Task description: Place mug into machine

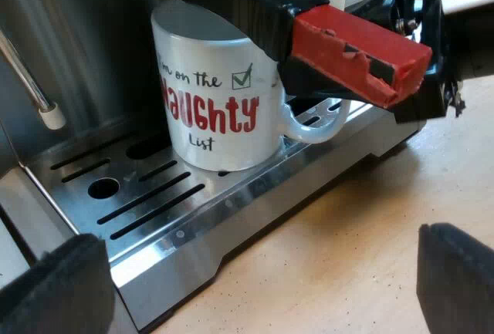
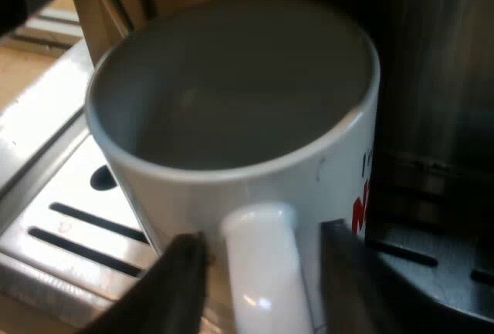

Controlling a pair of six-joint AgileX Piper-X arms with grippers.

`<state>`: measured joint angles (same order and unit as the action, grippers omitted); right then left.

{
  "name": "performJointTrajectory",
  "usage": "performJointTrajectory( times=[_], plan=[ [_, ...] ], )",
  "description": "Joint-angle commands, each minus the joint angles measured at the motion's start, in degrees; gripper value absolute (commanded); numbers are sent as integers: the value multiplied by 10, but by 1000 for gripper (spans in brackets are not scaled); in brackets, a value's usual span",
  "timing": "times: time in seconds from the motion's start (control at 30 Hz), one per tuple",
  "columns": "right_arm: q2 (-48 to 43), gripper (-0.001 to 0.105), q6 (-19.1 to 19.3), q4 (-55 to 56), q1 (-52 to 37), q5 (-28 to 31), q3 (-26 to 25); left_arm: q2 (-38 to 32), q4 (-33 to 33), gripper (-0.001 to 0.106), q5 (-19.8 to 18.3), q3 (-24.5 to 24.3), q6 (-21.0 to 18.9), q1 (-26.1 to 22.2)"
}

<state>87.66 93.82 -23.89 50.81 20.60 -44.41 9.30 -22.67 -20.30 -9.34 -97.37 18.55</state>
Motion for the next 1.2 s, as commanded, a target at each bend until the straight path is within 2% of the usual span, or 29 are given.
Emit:
performJointTrajectory(
  times=[0.03,0.27,0.57,0.63,0.77,1.03,1.2],
  plan=[
    [-15,48,-1,-8,1,3,-8,0,7,81,4,-2,0,1],
    [-65,48,-1,-7,2,2,15,0,7,81,4,-2,0,1],
    [-122,48,-1,-48,2,-4,122,0,7,81,4,-2,0,1],
    [-120,48,16,-76,9,-4,144,0,7,81,4,-2,0,1],
    [-119,48,47,-81,16,-14,152,0,7,81,4,-2,0,1],
    [-52,48,54,-173,14,-10,149,0,7,81,4,-2,0,1],
    [4,48,54,-213,14,-10,123,0,7,81,4,-2,0,1]
  ],
)
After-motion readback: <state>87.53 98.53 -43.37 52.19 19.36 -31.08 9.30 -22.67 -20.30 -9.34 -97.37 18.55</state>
